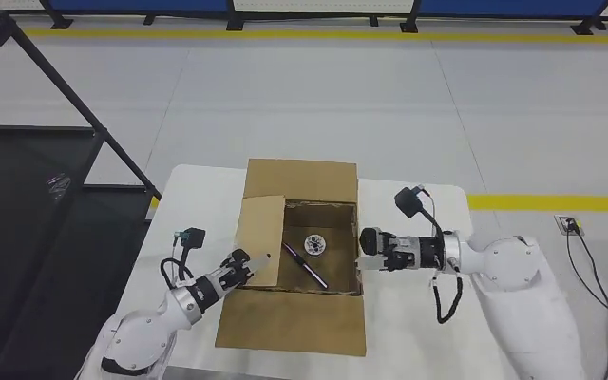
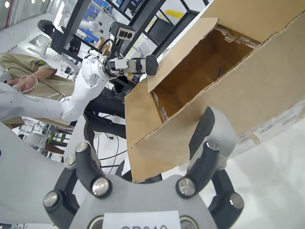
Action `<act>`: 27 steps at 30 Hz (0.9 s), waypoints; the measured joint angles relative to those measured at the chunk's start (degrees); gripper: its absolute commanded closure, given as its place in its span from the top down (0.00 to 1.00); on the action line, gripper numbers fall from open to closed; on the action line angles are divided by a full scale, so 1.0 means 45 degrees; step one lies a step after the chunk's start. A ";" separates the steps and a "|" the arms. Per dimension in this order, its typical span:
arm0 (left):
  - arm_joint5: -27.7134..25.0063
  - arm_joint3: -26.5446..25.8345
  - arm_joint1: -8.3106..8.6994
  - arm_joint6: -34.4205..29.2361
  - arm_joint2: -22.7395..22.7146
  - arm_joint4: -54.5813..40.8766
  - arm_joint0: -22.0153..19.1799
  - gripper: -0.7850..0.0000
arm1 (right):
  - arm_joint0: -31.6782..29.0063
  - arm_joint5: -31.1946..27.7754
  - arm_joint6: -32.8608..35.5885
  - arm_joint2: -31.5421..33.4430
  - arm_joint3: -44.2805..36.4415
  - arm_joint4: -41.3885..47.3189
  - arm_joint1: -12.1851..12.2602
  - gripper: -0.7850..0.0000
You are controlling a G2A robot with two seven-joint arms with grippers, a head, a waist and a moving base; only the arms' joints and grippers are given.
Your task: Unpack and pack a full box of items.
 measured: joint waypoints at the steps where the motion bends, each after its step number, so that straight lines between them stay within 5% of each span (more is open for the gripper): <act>1: 0.0016 0.0038 -0.0002 0.0066 0.0029 -0.0011 -0.0025 1.00 | 0.0136 -0.0090 -0.0212 -0.0301 0.0069 -0.0343 -0.0034 1.00; 15: 0.0193 0.0513 -0.0032 0.0705 0.0645 0.0250 -0.0371 1.00 | 0.0572 0.0196 -0.4602 -0.3204 0.0180 -0.5892 -0.0445 1.00; 27: 0.0179 0.0695 -0.0025 0.0806 0.0944 0.0340 -0.0461 1.00 | 0.0684 0.1499 -0.5216 -0.4119 0.0129 -0.7619 -0.0565 1.00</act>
